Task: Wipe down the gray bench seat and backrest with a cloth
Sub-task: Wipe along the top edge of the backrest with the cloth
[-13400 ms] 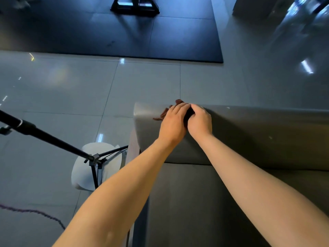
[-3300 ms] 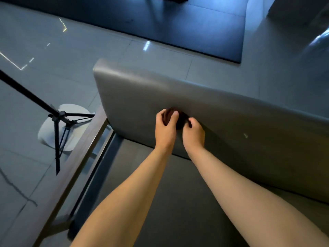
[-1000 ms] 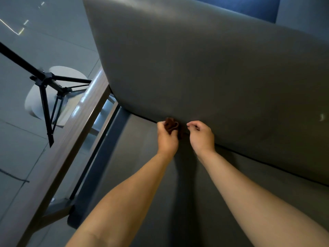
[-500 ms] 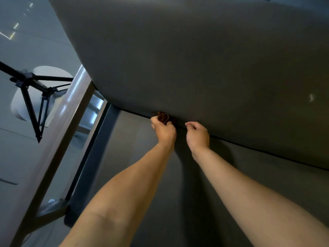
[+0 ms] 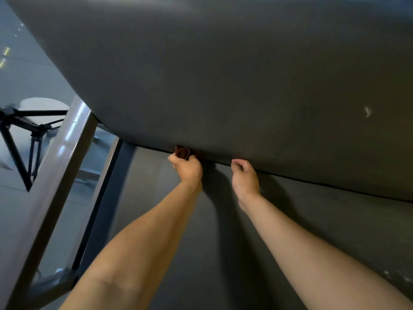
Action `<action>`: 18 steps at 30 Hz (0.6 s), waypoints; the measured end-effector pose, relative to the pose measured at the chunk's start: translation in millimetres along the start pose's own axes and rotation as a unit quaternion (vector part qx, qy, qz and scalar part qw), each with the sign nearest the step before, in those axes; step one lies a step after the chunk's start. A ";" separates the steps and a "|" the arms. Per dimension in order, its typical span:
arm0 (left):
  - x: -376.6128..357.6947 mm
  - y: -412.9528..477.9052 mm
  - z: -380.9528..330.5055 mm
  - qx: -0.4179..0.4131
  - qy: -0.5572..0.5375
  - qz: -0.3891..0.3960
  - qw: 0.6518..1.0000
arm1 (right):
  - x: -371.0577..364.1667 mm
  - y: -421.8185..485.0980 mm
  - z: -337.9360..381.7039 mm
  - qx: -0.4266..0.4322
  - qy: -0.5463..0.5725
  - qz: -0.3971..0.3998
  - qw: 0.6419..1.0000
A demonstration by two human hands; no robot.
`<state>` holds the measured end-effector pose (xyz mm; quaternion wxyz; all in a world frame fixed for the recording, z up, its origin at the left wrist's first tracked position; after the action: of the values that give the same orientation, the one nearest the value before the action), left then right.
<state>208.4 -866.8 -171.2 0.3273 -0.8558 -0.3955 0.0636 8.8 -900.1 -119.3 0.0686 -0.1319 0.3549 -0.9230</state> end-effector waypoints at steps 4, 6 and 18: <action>-40.0 -33.1 13.0 0.020 0.012 0.109 0.994 | -4.4 -3.3 -3.8 -0.021 0.030 0.042 0.998; -55.4 -55.5 13.1 0.023 0.019 0.196 0.980 | -3.0 -8.3 -3.5 -0.032 0.064 0.047 0.996; 1.5 -102.1 -107.8 -0.264 0.242 0.249 0.900 | 1.9 -69.8 73.3 0.074 0.124 -0.091 0.985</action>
<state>184.2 -872.4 -24.8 0.1480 -0.9704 -0.0804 -0.1732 26.1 -895.6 -19.7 -0.0504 -0.0422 0.2778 -0.9584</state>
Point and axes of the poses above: each hand's wrist, its own y-axis towards the middle knuckle, its own x-axis out of the back of the hand, z = x × y, the point moved 8 cm from there along y, towards the middle knuckle, and after that the axes turned 8 degrees about z, right-handed, at the moved point
